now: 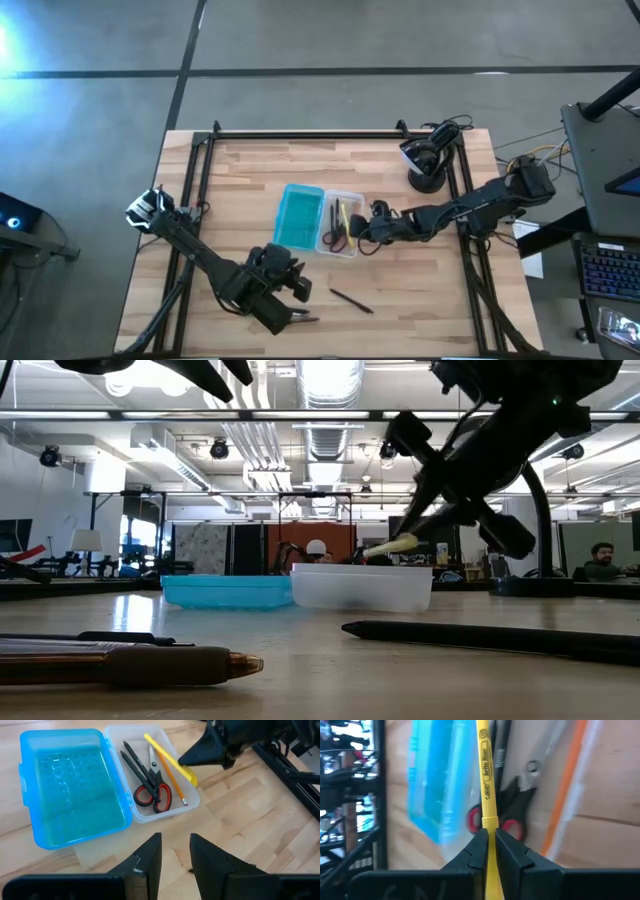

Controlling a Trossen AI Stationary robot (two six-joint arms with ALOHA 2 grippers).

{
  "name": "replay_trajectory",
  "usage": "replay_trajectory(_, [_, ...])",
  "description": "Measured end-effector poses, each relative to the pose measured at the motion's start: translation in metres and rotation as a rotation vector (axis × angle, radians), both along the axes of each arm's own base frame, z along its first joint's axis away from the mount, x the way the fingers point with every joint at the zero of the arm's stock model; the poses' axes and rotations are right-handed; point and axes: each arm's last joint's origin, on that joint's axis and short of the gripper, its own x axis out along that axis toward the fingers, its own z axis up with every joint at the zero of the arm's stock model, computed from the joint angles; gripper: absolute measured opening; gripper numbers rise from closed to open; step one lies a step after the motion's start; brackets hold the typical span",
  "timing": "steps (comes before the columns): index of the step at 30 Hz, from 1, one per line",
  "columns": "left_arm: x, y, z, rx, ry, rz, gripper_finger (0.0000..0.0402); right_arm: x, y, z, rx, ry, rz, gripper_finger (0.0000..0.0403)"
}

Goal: Pick & place school supplies into a supply box
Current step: Put the yellow pen into the supply box, then put the green pen into the supply box

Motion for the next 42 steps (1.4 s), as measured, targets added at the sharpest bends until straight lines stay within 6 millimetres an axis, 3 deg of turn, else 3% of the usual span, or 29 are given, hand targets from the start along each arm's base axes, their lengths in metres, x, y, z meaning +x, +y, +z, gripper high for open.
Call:
replay_trajectory(10, [-0.002, -0.001, -0.006, -0.029, 0.044, -0.019, 0.0084, 0.008, -0.001, 0.017, -0.147, -0.012, 0.156, 0.0155])
replay_trajectory(12, [-0.002, -0.001, -0.010, -0.032, 0.052, -0.030, 0.0084, 0.007, 0.000, 0.019, -0.206, -0.008, 0.242, 0.0180])
replay_trajectory(15, [0.001, -0.007, -0.016, -0.018, 0.062, -0.125, 0.0084, 0.003, 0.012, 0.036, -0.453, -0.020, 0.532, 0.0203])
replay_trajectory(19, [0.005, -0.019, -0.031, 0.002, 0.119, -0.412, 0.0084, -0.017, 0.037, 0.053, -0.643, 0.060, 0.863, 0.0209])
replay_trajectory(24, [-0.008, -0.033, -0.054, -0.020, 0.296, -0.749, 0.0084, -0.044, 0.048, 0.055, -0.703, 0.270, 0.949, 0.0206])
replay_trajectory(31, [-0.036, -0.036, -0.066, 0.092, 0.505, -0.799, 0.0084, -0.060, 0.058, 0.048, -0.714, 0.346, 1.011, 0.0206])
replay_trajectory(38, [-0.053, -0.043, -0.080, -0.062, 0.633, -0.930, 0.0084, -0.059, 0.063, 0.040, -0.687, 0.361, 1.004, 0.0206])
replay_trajectory(42, [-0.070, -0.057, -0.077, -0.027, 0.639, -1.026, 0.0084, -0.060, 0.066, 0.039, -0.687, 0.367, 1.016, 0.0206])
